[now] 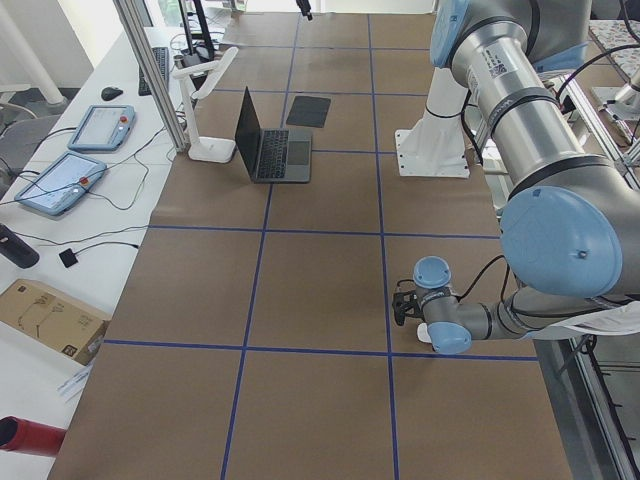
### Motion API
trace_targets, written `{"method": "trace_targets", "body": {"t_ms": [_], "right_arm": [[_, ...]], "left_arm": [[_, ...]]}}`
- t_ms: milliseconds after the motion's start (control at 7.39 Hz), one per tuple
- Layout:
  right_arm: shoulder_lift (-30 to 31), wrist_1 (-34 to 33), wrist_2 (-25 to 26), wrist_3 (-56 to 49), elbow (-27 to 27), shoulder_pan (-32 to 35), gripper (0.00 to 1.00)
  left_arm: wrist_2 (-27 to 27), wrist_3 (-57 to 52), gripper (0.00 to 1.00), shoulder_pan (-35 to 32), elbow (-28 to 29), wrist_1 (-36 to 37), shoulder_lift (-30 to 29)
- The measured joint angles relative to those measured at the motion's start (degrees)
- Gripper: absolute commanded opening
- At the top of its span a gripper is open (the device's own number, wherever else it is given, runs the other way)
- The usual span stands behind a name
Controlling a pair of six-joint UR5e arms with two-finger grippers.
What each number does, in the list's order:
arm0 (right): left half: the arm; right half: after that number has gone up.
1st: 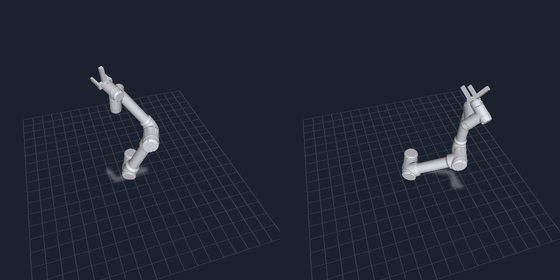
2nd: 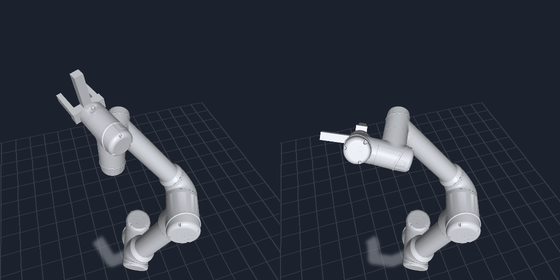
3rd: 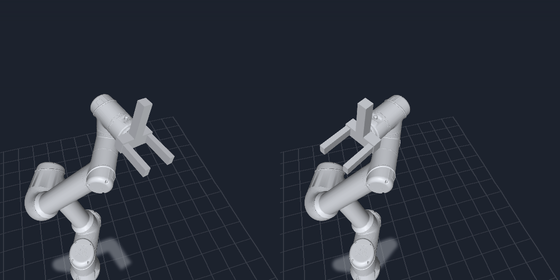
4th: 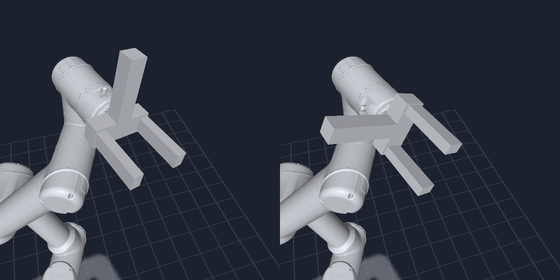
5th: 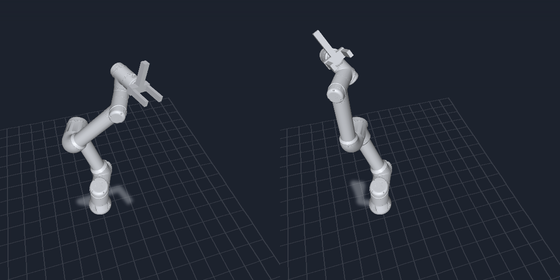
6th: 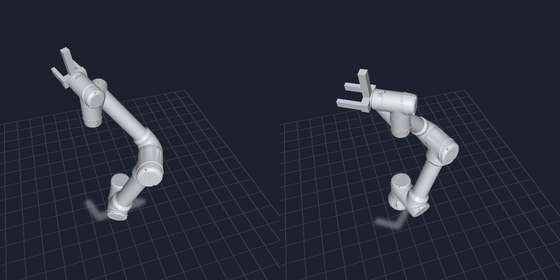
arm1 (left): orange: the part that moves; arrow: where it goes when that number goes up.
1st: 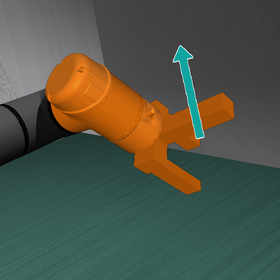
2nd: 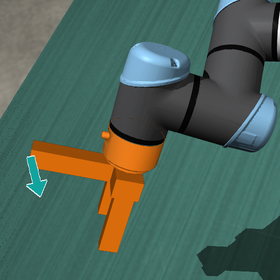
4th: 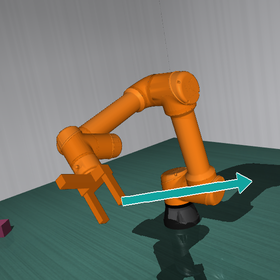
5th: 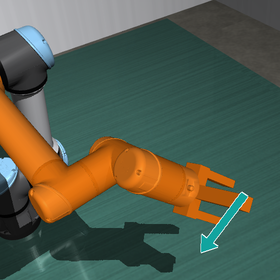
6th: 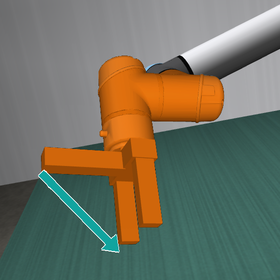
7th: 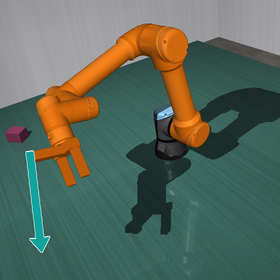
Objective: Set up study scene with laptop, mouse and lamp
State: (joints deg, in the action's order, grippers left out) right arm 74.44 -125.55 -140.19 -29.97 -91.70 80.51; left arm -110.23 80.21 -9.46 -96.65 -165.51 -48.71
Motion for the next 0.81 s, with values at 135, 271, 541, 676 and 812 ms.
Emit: {"method": "trace_targets", "body": {"t_ms": [135,271,541,676,812], "right_arm": [[0.00,0.02,0.00,0.00,-0.02,0.00,1.00],[0.00,0.03,0.00,0.00,-0.07,0.00,1.00],[0.00,0.04,0.00,0.05,-0.13,0.00,1.00],[-0.02,0.04,-0.02,0.12,-0.17,0.00,1.00],[-0.10,0.04,-0.08,0.29,-0.20,0.00,1.00]], "left_arm": [[-0.01,0.09,0.96,0.26,0.36,-0.08,-0.20],[-0.04,0.16,0.85,0.44,0.59,-0.19,-0.38],[-0.17,0.94,0.71,0.83,0.80,-0.36,-0.48],[-0.28,1.31,0.67,0.95,0.82,-0.57,-0.48],[-0.39,1.74,0.65,0.98,0.84,-1.08,-0.45]]}}
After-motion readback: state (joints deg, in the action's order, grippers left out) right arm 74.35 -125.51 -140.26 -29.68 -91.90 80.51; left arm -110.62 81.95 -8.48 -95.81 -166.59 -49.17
